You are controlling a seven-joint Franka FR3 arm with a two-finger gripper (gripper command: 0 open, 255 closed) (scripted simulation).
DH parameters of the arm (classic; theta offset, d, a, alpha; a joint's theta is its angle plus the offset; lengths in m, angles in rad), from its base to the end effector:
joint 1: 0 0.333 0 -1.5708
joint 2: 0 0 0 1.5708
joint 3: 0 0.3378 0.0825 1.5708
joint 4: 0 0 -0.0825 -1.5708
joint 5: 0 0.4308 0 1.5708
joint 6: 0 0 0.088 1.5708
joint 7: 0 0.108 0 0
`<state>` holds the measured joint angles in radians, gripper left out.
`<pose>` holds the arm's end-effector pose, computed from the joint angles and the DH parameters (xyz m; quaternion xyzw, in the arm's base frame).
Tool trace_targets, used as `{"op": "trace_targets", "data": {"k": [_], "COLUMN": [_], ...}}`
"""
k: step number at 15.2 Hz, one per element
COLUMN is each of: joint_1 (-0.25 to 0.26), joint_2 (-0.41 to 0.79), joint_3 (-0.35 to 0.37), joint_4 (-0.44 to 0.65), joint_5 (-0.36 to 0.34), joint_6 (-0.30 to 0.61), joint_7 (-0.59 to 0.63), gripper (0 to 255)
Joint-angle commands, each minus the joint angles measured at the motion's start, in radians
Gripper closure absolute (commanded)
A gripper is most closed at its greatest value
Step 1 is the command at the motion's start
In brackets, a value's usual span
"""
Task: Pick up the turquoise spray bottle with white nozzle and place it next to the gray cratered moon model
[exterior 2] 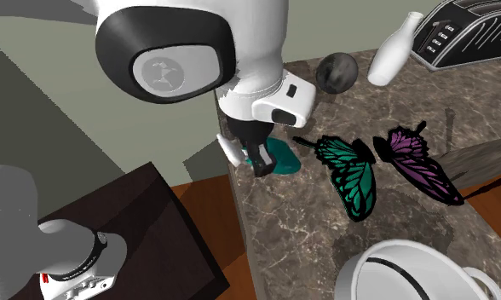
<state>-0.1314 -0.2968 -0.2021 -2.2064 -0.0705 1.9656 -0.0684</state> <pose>0.4774 -0.1766 0.5086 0.9929 -0.1159 0.0243 0.0084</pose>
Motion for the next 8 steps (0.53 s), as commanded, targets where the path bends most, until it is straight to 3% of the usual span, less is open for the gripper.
{"op": "trace_targets", "data": {"k": [1,8], "joint_1": [0.001,0.011], "joint_2": [-0.006,0.014], "joint_3": [0.002,0.016], "joint_4": [0.023,0.120], "joint_5": [0.000,0.009], "joint_6": [-0.029,-0.107], "joint_7": [0.002,0.016], "gripper": [255,255]}}
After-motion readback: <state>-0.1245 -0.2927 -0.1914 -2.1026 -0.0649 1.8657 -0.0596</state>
